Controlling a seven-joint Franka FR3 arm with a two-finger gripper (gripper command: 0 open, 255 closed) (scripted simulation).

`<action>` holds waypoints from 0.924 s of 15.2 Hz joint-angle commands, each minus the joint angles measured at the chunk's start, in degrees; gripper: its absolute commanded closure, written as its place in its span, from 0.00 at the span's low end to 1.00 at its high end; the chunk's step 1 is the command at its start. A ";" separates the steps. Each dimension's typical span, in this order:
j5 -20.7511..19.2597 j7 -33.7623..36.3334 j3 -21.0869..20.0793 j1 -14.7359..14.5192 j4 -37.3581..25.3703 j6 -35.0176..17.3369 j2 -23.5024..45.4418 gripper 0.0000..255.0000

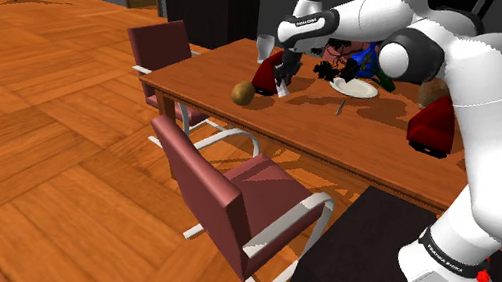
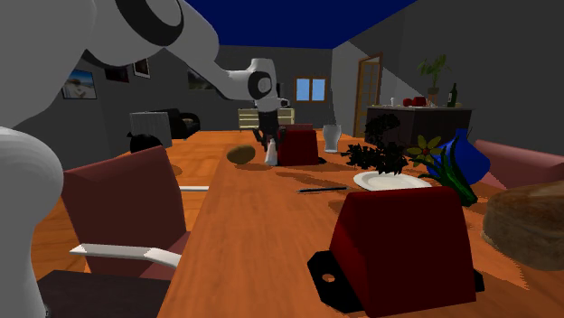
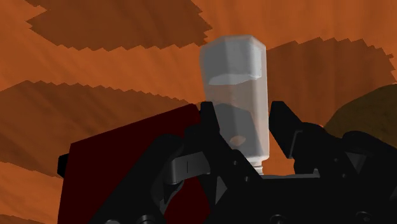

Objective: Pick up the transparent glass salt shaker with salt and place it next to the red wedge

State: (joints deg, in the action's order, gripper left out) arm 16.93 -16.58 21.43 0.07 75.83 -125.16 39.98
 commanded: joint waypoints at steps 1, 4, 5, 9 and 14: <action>0.30 -0.24 -0.21 0.12 0.51 -1.23 0.71 1.00; 0.38 -0.29 -0.27 0.13 0.70 -1.59 0.89 1.00; 0.38 -0.29 -0.27 0.13 0.70 -1.59 0.89 1.00; 0.38 -0.29 -0.27 0.13 0.70 -1.59 0.89 1.00; 0.38 -0.29 -0.27 0.13 0.69 -1.59 0.90 0.00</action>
State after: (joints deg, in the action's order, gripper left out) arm 17.30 -16.88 21.16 0.20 76.52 -126.75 40.87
